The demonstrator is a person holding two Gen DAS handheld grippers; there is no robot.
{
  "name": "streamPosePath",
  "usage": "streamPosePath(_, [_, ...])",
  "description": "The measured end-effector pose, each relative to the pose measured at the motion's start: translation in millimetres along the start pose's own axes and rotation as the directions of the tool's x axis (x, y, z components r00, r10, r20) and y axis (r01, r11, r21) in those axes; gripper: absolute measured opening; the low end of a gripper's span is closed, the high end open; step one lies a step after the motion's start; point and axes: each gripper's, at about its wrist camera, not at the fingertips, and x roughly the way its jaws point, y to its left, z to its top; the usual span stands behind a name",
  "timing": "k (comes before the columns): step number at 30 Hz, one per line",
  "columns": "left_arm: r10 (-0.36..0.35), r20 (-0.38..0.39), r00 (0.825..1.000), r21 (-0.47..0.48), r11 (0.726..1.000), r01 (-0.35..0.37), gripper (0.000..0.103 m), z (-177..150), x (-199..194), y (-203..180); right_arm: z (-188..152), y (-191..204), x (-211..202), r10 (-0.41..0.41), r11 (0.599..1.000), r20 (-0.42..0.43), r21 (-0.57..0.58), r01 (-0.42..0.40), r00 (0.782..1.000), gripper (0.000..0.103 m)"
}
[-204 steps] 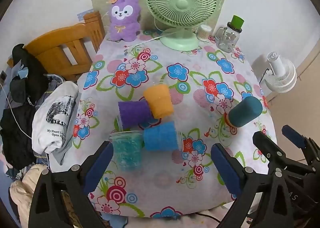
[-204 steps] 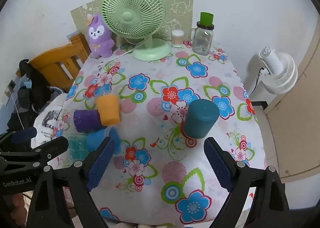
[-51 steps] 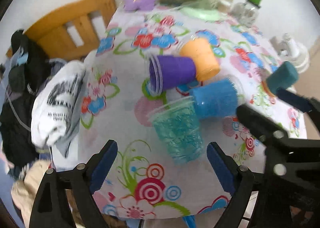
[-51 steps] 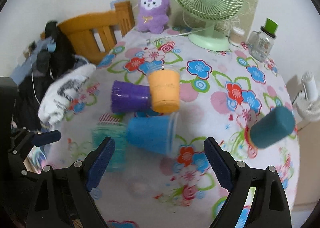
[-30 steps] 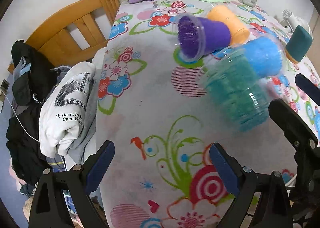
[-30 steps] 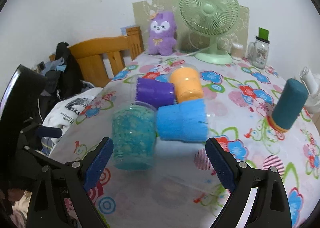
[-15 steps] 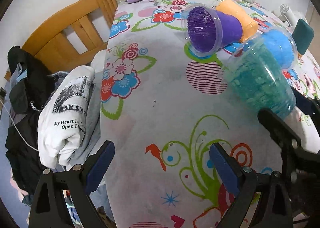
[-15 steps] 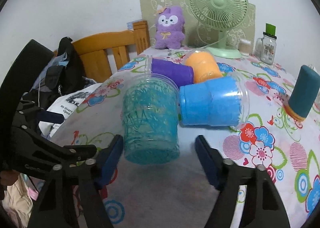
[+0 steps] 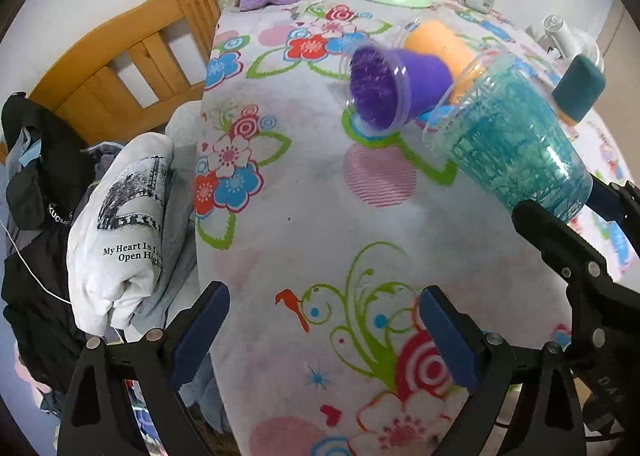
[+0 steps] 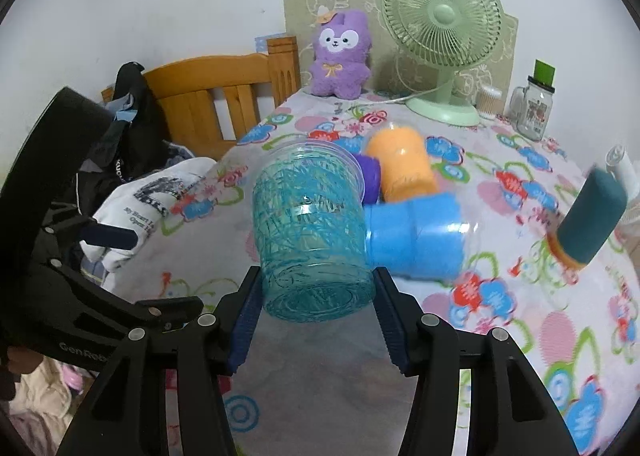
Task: Flip cup upside down
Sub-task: 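Rotate the held cup rim-down with the right gripper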
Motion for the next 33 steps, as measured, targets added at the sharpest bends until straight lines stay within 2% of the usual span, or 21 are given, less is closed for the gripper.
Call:
streamPosePath(6, [-0.034,-0.013,0.999,-0.020,0.999,0.034,0.097,13.8,-27.4,-3.1,32.4,-3.1,-23.5,0.003,1.000,-0.080,0.004,-0.003,0.997,0.057])
streamPosePath(13, [-0.069,0.000,0.998,-0.029,0.997,0.069,0.097,28.0,-40.0,-17.7,46.3,-16.6,-43.3,-0.024,1.000,-0.145,0.017,0.027,0.989,0.057])
streamPosePath(19, [-0.102,0.000,0.995,-0.003,0.995,0.102,0.097,37.3,-42.5,-49.0,47.5,-45.6,-54.2,-0.039,0.997,-0.201,0.061,0.053,0.979,0.057])
streamPosePath(25, [-0.100,0.001,0.995,0.004,0.995,0.100,0.097,54.0,-41.0,-81.8,53.7,-85.3,-57.3,-0.049,0.991,-0.246,0.108,0.077,0.968,0.057])
streamPosePath(30, [-0.113,-0.012,0.994,-0.032,0.993,0.112,0.097,70.5,-37.6,-100.4,60.0,-118.3,-52.9,-0.048,0.987,-0.313,0.129,0.093,0.948,0.057])
streamPosePath(33, [-0.095,-0.014,0.995,-0.041,0.995,0.094,0.097,77.8,-35.4,-110.3,59.9,-136.0,-43.2,-0.027,0.984,-0.383,0.152,0.091,0.923,0.057])
